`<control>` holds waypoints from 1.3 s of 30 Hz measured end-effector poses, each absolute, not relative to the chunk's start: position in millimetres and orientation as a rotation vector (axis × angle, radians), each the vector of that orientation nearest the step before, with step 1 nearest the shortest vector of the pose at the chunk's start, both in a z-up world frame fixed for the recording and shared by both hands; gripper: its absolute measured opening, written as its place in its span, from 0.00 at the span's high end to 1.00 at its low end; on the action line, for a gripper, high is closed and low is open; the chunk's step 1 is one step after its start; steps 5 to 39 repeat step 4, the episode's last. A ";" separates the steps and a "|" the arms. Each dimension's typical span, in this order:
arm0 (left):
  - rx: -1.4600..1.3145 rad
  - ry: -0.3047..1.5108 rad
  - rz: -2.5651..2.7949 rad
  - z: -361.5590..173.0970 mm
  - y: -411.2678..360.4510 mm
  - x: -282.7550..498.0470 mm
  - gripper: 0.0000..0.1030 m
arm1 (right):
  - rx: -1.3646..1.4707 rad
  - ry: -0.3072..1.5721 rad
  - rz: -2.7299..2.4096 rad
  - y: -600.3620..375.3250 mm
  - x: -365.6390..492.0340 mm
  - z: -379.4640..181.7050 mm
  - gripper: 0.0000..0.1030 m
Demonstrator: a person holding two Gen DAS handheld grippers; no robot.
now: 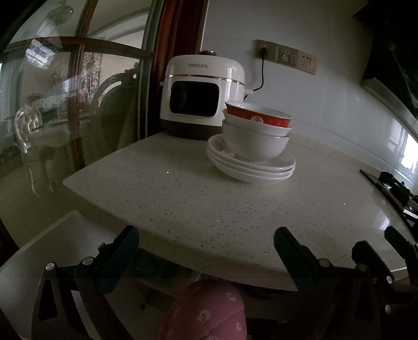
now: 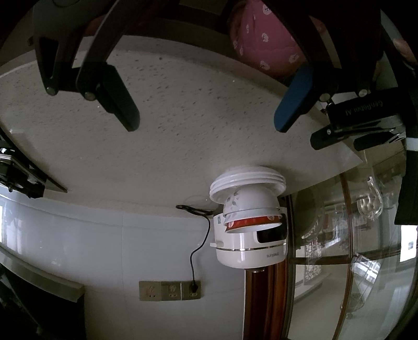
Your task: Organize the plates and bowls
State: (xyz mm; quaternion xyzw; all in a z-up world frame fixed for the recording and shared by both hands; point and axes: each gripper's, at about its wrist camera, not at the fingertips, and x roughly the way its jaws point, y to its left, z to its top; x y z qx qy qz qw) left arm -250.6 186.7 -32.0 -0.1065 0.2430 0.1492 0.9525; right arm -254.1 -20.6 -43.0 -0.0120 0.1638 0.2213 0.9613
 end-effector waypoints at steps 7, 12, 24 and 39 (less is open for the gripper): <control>-0.197 0.478 0.313 -32.7 183.2 -252.7 0.00 | -0.026 0.333 0.448 -19.0 -254.4 -43.0 0.00; -0.197 0.478 0.313 -32.7 183.2 -252.7 0.00 | -0.026 0.333 0.448 -19.0 -254.4 -43.0 0.00; -0.197 0.478 0.313 -32.7 183.2 -252.7 0.00 | -0.026 0.333 0.448 -19.0 -254.4 -43.0 0.00; -0.197 0.478 0.313 -32.7 183.2 -252.7 0.00 | -0.026 0.333 0.448 -19.0 -254.4 -43.0 0.00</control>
